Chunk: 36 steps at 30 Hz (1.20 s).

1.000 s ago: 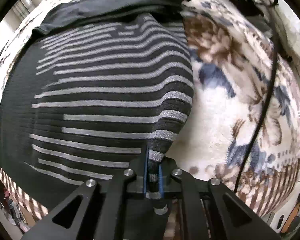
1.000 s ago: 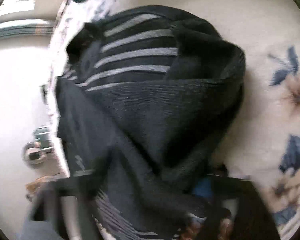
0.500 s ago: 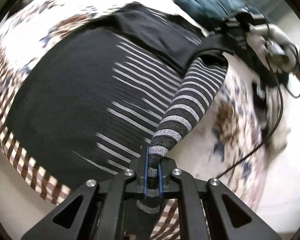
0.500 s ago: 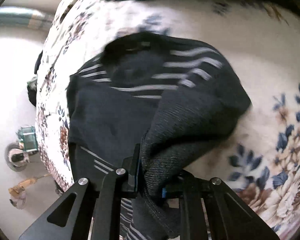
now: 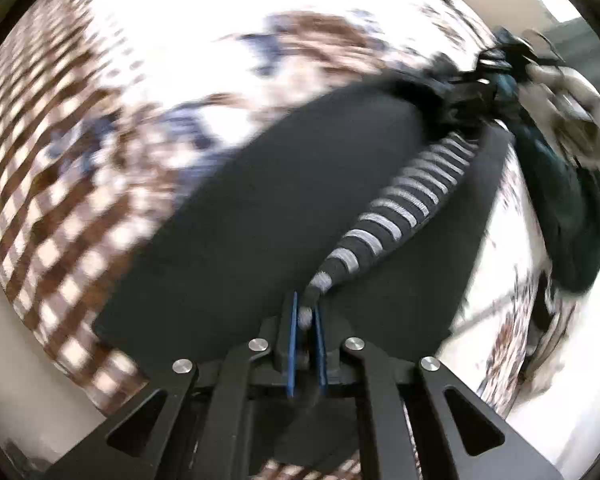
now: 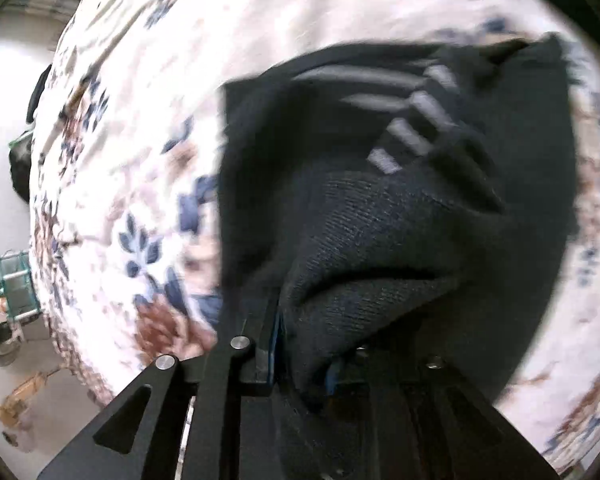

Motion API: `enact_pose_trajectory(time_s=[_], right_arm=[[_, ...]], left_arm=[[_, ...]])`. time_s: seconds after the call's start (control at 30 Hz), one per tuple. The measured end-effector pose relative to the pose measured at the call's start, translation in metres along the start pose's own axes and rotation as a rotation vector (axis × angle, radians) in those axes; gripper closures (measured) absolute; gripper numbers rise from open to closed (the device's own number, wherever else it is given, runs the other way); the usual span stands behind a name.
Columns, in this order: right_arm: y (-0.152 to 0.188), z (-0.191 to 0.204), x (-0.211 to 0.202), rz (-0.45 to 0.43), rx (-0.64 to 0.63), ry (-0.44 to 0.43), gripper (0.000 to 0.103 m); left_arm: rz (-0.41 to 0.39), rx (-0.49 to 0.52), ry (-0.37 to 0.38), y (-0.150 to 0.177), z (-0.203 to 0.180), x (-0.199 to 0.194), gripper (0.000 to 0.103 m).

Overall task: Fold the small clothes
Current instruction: 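Fold the hem up toward the collar with both tools, then open both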

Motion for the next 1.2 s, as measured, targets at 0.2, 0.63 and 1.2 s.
enact_pose_trajectory(time_s=[0.2,0.63,1.2], right_arm=[[0.024,0.054,-0.009,0.003,-0.217,-0.055,0.031],[0.171,0.032,0.044,0.244,-0.175,-0.034,0.040],[0.156,0.075,0.021,0.084,-0.201,0.018,0.096]], left_arm=[[0.000,-0.121,-0.017,-0.012,0.072,-0.035,0.093],[0.170,0.216,-0.069,0.012,0.007,0.030,0.058],[0.044,0.250,-0.104,-0.004,0.018,-0.017,0.100]])
Point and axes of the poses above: each gripper's, at about its wrist camera, not at the fingertips, and x roughly the way its jaws point, z to its left, y to its underside, the point moved 10 cm from there along x, roughly the way its jaws point, and after that the axes turned 11 degrees about y, right-handed, at the moved point
